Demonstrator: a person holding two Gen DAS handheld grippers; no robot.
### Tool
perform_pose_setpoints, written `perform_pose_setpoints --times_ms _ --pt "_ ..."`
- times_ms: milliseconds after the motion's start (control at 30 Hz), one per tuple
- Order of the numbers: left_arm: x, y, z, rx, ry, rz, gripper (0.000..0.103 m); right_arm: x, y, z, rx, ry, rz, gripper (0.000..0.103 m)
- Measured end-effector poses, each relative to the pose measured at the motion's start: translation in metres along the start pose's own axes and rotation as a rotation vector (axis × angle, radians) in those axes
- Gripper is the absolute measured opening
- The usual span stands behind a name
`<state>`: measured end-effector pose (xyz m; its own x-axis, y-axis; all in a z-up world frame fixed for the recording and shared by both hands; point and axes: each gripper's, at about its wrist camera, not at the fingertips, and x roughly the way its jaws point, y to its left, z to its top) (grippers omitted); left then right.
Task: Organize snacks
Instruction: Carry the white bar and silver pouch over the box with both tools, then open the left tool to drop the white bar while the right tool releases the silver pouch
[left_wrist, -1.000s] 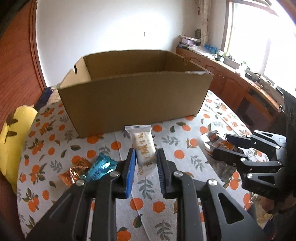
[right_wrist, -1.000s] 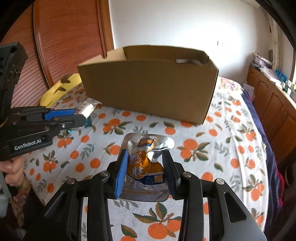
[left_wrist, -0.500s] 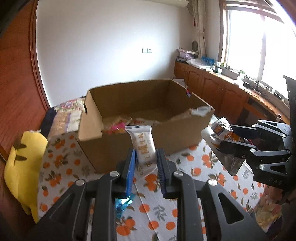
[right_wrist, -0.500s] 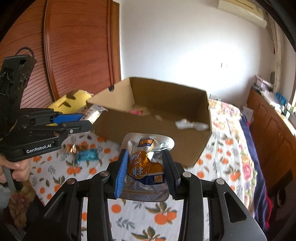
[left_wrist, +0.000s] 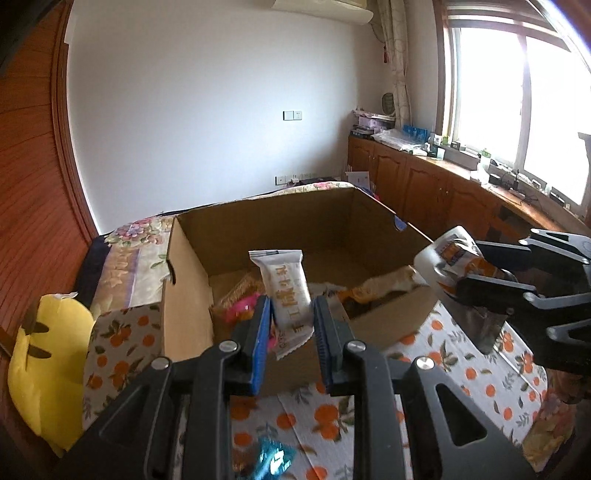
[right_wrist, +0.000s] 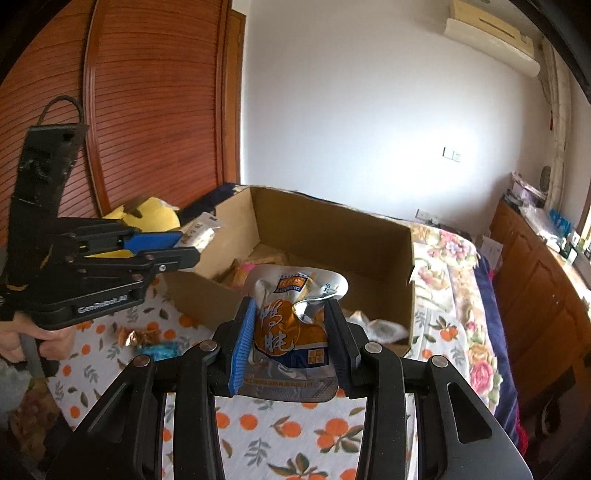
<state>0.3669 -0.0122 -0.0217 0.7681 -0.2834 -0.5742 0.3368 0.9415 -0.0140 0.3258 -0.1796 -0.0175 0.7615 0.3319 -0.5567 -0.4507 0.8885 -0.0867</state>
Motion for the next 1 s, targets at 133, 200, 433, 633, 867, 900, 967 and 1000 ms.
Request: perform_pose_setpoints --times_ms 133,200,433,633,867,900,967,1000 --pt "0.021 0.012 0.005 -0.035 0.002 -0.017 0.021 0.012 -0.004 0.007 -0.012 0.005 -0.014 0.038" --pt "0.027 0.018 0.005 -0.052 -0.004 -0.022 0.021 0.020 -0.008 0.012 -0.010 0.002 -0.016 0.038" --pt "0.051 0.040 0.008 -0.090 -0.016 -0.021 0.021 0.051 -0.015 0.030 -0.002 -0.013 -0.013 0.038" --pt "0.063 0.047 0.001 -0.104 -0.030 0.012 0.022 0.081 -0.013 0.037 -0.013 0.002 -0.008 0.038" --pt "0.073 0.048 -0.007 -0.112 -0.006 -0.019 0.024 0.106 -0.006 0.035 -0.021 0.032 -0.009 0.038" --pt "0.073 0.046 -0.007 -0.107 -0.010 -0.019 0.025 0.108 -0.006 0.035 -0.022 0.037 -0.008 0.038" --pt "0.072 0.045 -0.008 -0.106 -0.010 -0.025 0.025 0.114 -0.002 0.034 -0.026 0.041 -0.003 0.038" --pt "0.071 0.045 -0.008 -0.109 -0.010 -0.030 0.026 0.117 0.000 0.034 -0.033 0.051 -0.004 0.038"
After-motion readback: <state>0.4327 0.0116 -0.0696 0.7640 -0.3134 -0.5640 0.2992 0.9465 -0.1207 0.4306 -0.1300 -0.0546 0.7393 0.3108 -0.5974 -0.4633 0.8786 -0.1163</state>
